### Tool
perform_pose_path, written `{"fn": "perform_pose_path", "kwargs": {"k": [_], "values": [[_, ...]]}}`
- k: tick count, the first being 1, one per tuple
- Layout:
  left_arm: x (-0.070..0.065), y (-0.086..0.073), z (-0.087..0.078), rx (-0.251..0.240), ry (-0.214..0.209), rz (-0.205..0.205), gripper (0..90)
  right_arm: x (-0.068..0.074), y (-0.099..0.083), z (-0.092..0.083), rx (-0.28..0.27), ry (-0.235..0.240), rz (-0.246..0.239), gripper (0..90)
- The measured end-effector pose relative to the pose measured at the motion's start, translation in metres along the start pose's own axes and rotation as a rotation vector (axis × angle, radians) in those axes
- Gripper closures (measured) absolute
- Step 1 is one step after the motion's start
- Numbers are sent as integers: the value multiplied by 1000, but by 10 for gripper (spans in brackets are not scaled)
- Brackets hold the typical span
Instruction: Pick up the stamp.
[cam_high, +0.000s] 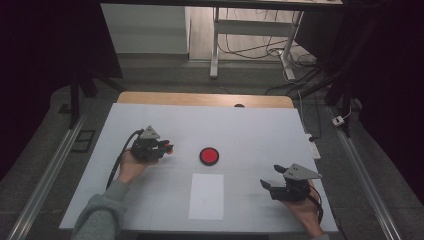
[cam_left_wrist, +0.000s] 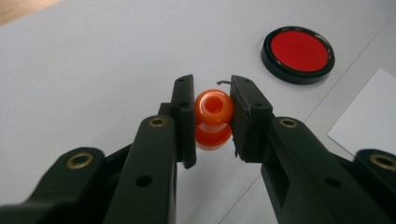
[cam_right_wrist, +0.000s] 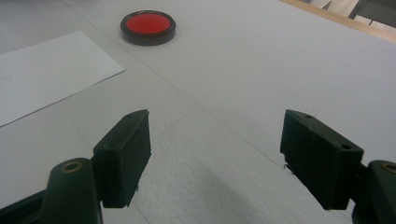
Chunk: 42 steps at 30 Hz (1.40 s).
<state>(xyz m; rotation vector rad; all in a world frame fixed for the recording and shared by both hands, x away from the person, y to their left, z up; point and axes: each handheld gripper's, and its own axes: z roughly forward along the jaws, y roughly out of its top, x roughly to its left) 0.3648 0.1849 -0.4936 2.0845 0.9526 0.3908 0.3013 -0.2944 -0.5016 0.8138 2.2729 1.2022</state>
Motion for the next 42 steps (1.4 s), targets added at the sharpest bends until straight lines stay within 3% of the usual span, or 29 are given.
{"fn": "perform_pose_path", "kwargs": {"k": [6,24,42], "values": [[-2,4,-10,-30,-2,4,723,-1,0,1,-5,-4,2,245],[-11,6,-39,-130,-59,-7,723,-5,1,5,-14,1,37,260],[-29,13,-51,-152,-88,15,722,-1,1,4,-11,13,35,269]]}}
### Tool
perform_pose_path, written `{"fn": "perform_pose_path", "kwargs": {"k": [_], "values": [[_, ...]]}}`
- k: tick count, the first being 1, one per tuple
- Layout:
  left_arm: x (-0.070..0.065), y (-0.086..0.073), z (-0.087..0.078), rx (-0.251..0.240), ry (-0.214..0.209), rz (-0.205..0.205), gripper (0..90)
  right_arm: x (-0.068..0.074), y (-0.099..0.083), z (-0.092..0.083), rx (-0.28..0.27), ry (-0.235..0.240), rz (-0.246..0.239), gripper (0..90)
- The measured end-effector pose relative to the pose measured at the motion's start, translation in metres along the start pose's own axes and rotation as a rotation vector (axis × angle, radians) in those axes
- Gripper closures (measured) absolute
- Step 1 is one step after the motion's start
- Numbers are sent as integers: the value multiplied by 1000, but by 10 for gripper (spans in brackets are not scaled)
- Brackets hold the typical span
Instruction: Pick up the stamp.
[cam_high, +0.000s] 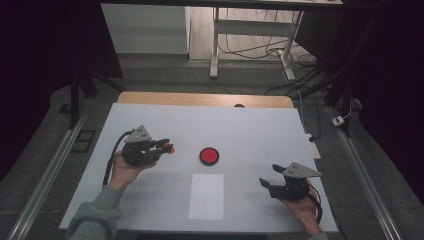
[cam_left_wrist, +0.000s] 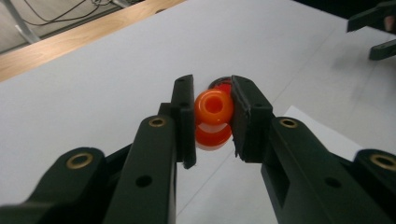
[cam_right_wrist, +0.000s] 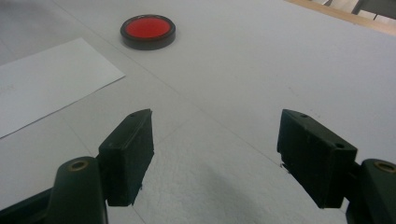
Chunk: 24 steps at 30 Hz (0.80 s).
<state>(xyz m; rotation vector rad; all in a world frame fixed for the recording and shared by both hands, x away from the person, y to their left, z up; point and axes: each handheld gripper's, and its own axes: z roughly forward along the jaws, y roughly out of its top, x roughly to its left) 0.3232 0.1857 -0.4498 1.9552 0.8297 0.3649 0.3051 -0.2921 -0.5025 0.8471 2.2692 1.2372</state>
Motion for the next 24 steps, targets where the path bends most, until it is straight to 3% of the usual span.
{"fn": "perform_pose_path", "kwargs": {"k": [13,24], "values": [[-9,6,-2,-33,-59,4,722,2,2,2,1,4,-8,266],[-17,10,2,-24,-86,19,722,3,2,4,6,9,-18,265]]}}
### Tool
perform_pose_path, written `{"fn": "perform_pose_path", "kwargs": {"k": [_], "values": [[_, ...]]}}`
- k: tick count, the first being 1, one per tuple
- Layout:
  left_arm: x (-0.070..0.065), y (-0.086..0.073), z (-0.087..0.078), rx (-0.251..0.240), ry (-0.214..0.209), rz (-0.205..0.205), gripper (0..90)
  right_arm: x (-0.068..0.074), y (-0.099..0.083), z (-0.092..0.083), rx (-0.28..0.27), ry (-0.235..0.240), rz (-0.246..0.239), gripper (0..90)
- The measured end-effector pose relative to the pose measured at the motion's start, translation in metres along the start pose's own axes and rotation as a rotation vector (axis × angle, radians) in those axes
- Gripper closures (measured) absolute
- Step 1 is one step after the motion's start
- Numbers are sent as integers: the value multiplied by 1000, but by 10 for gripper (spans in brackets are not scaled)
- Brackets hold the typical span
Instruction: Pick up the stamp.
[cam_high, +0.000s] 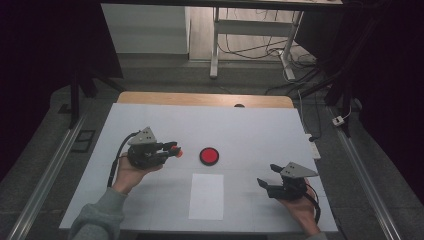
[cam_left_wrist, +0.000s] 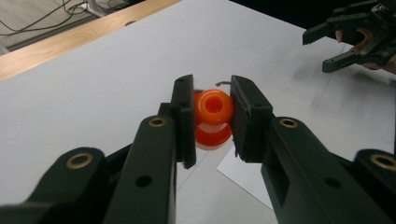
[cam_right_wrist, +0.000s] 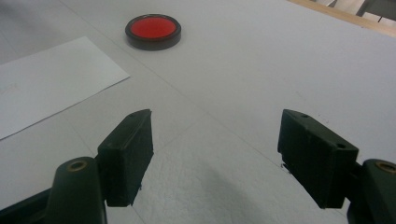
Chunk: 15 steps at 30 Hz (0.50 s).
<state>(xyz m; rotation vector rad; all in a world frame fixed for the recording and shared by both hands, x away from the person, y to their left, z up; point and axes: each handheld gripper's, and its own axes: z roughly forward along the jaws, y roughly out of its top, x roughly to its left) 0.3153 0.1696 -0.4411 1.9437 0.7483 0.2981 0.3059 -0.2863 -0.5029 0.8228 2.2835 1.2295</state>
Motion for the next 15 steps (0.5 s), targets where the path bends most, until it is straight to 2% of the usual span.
{"fn": "perform_pose_path", "kwargs": {"k": [8,15], "values": [[-8,3,5,-6,-28,8,722,1,0,1,8,1,-6,265],[-19,5,15,11,-51,32,722,1,1,2,9,2,-7,266]]}}
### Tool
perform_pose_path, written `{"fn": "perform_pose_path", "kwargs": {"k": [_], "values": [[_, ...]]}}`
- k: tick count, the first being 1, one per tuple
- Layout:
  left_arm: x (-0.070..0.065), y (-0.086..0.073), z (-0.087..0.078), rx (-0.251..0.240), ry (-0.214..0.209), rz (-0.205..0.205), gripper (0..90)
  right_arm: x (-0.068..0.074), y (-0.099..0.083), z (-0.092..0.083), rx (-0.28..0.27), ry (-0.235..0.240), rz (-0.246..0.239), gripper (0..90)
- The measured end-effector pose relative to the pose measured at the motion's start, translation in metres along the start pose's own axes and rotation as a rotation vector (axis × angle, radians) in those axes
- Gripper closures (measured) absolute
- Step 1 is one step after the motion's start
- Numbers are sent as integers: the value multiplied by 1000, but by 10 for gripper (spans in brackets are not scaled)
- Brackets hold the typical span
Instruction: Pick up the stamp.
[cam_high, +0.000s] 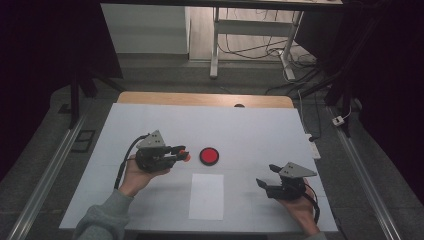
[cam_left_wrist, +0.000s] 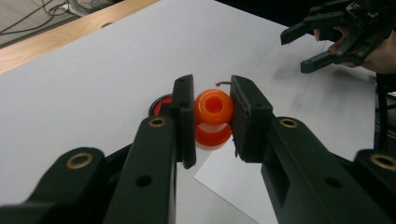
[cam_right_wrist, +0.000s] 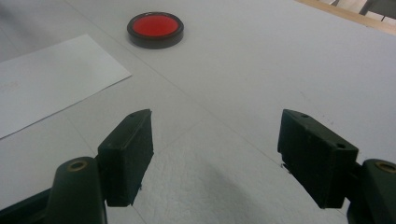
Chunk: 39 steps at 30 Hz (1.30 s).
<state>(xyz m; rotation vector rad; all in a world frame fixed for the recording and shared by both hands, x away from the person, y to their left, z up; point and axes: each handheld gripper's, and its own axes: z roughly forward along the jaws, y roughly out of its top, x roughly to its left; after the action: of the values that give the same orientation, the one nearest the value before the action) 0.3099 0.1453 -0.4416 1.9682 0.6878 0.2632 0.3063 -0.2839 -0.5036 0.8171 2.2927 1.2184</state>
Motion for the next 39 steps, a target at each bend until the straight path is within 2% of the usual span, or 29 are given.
{"fn": "perform_pose_path", "kwargs": {"k": [21,28,39], "values": [[-20,9,44,47,-51,46,722,-1,-1,0,0,-2,5,266],[-23,9,50,51,-56,49,722,0,-1,0,2,2,4,267],[-22,9,50,50,-54,47,722,0,-1,0,0,0,7,268]]}}
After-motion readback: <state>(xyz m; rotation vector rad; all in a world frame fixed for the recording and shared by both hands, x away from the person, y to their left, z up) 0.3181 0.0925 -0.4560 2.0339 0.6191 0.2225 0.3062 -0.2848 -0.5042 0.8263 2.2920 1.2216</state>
